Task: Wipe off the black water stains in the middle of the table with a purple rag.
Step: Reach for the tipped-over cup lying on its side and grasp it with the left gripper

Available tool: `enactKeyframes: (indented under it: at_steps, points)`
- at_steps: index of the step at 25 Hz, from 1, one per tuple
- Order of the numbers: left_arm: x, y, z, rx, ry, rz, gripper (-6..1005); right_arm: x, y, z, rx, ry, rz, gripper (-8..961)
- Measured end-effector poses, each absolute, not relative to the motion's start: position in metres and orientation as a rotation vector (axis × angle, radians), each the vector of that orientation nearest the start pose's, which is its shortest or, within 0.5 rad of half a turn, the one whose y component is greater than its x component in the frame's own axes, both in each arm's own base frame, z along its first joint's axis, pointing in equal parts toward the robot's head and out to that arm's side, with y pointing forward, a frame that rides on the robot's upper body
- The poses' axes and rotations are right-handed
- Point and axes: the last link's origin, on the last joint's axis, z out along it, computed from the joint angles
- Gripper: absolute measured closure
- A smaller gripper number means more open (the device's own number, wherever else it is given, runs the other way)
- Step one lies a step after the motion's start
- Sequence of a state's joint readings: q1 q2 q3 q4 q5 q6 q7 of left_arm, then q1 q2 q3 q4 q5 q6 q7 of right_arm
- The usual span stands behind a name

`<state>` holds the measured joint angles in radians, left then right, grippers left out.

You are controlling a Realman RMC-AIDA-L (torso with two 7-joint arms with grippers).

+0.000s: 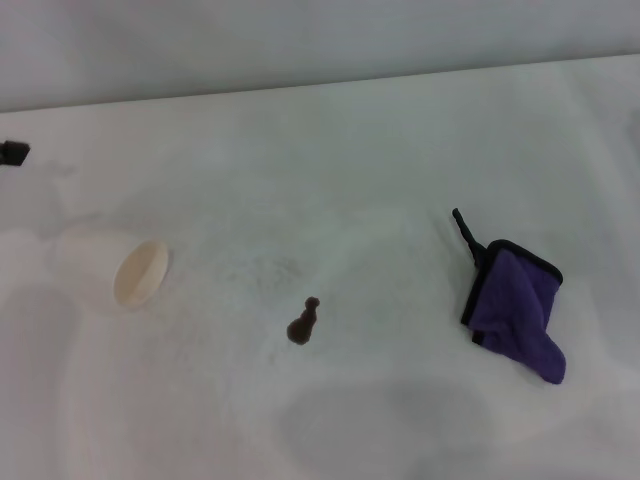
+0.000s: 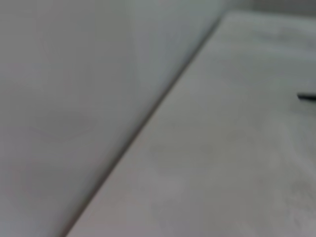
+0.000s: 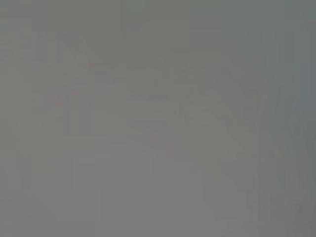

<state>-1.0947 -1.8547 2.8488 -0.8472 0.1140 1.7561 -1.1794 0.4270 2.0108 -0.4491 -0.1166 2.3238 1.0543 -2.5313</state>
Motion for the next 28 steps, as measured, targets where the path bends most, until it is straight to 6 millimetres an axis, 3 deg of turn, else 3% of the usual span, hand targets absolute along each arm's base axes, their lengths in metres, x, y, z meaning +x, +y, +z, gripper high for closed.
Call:
enactKeyframes:
  at_steps: [4, 9, 14, 28]
  points:
    - [-0.231, 0.41, 0.137, -2.807, -0.264, 0.16, 122, 0.41, 0.326, 0.082, -1.223, 0.856, 0.759, 95]
    - [-0.216, 0.404, 0.105, -2.96, -0.164, 0.502, 123, 0.415, 0.318, 0.083, -1.197, 0.876, 0.767, 95]
    - [-0.21, 0.401, 0.083, -2.966, 0.015, 0.739, 123, 0.421, 0.31, 0.082, -1.163, 0.93, 0.803, 95]
    - [-0.209, 0.417, 0.045, -2.969, 0.466, 0.785, 122, 0.416, 0.321, 0.076, -1.177, 0.955, 0.805, 96]
